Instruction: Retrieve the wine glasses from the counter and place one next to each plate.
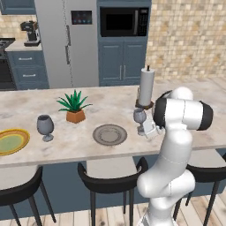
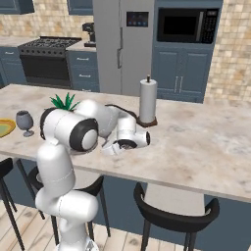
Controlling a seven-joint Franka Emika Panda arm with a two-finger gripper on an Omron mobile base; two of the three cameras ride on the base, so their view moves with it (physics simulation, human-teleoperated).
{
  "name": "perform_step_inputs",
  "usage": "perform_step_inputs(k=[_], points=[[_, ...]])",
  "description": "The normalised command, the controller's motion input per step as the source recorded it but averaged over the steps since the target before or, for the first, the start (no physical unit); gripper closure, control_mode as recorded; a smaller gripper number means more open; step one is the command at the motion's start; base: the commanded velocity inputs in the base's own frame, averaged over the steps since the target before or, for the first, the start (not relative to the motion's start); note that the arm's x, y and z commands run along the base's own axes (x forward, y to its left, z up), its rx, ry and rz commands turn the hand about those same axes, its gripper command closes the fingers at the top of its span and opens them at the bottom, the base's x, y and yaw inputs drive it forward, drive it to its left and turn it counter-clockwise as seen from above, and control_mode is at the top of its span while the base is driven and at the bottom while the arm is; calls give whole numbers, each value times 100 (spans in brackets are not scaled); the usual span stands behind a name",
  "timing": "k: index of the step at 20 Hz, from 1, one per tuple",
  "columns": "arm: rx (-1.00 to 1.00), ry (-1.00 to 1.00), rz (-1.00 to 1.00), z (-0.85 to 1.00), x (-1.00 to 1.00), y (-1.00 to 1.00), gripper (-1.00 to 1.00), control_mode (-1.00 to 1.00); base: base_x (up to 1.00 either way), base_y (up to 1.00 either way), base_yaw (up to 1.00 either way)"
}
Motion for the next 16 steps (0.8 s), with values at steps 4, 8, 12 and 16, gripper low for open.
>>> perform_step_inputs(k=[4,8,12,16], points=[[0,-12,0,-7,30,-1,100,-100,0,0,0],[2,-7,0,0,49,0,100,-100,0,0,0],[15,0,0,0,53,0,100,-100,0,0,0],[10,0,0,-21,50,0,100,-100,0,0,0]])
